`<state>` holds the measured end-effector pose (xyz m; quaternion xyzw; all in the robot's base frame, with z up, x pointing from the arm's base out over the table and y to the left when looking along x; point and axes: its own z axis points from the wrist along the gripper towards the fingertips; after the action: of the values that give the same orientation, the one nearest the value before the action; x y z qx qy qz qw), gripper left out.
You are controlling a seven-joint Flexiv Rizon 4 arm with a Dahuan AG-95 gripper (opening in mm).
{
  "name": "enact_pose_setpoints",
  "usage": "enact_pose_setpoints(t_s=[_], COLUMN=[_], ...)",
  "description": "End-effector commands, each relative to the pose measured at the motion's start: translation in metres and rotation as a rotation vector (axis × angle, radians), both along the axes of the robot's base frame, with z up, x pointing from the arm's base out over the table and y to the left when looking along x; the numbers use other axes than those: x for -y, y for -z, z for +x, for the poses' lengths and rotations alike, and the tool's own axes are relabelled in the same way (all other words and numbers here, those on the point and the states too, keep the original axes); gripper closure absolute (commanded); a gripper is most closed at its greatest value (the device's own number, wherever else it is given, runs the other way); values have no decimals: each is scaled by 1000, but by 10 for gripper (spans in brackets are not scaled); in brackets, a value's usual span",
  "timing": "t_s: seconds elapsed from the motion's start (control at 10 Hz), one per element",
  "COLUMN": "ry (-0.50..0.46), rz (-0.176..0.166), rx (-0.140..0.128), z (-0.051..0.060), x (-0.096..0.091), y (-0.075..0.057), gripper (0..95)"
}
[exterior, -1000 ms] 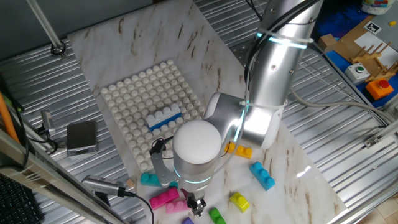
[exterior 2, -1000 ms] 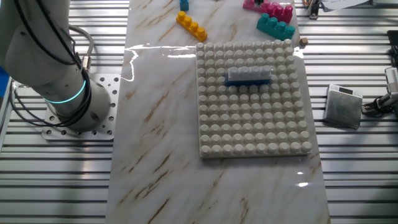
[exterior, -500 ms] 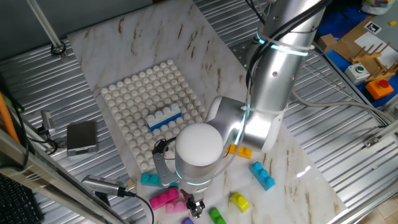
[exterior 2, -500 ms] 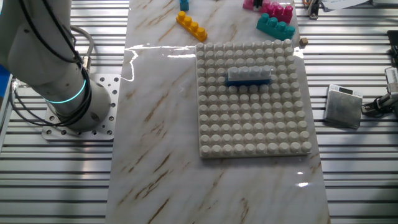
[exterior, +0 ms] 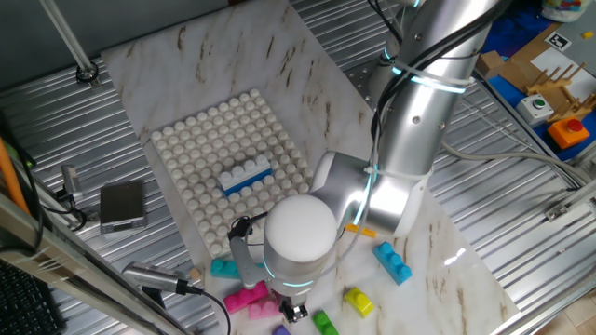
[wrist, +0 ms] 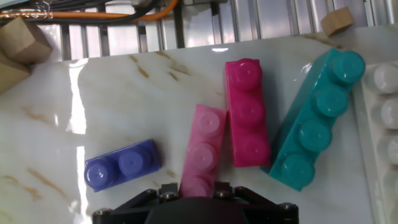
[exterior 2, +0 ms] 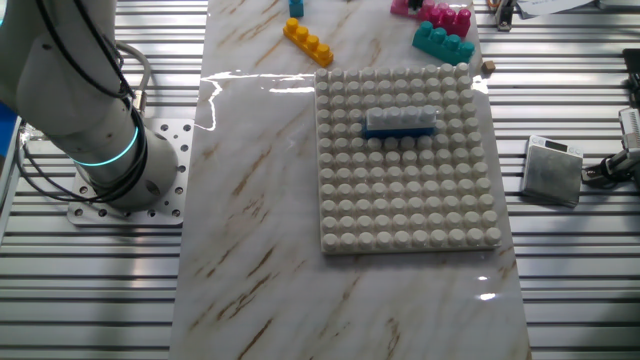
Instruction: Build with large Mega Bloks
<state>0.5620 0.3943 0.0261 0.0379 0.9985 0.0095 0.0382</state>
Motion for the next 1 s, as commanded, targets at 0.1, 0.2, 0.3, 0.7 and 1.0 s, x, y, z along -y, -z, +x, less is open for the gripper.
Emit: enact_pose_setpoints(t_s=[0.1,0.2,0.3,0.7,1.0], ry=[-7,-13,-20,-46,-70], rz=[-7,-7,-7,5,19], rx=[-6,-13,-13,-17,-37], z=[2,2,2,0,-8], x=[0,0,0,0,2], y=[2,-1,-3,-12,-33], gripper=[760,760,950,950,950])
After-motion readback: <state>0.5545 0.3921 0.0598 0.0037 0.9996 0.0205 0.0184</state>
